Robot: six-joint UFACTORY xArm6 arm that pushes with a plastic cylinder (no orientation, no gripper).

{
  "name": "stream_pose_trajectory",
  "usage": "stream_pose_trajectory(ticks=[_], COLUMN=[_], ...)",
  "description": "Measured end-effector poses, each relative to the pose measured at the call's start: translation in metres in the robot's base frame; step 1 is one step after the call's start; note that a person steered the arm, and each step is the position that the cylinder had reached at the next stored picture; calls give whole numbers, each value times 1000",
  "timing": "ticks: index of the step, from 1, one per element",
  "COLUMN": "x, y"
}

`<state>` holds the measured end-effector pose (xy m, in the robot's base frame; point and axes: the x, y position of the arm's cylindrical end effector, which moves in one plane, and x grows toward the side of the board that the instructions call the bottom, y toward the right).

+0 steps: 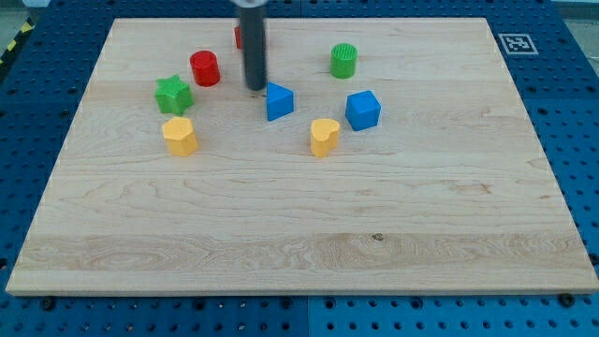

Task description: Move the arm right to the blue nudge the green circle

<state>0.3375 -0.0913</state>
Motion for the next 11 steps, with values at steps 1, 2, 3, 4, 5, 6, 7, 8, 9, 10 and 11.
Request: stream_pose_trajectory(ticks=[1,2,3,4,5,6,7,8,9,10,11], x=[0,10,20,20,20,20,20,7,-6,-7,-7], y=[-7,-2,16,17,17,20,22,37,68,94,151])
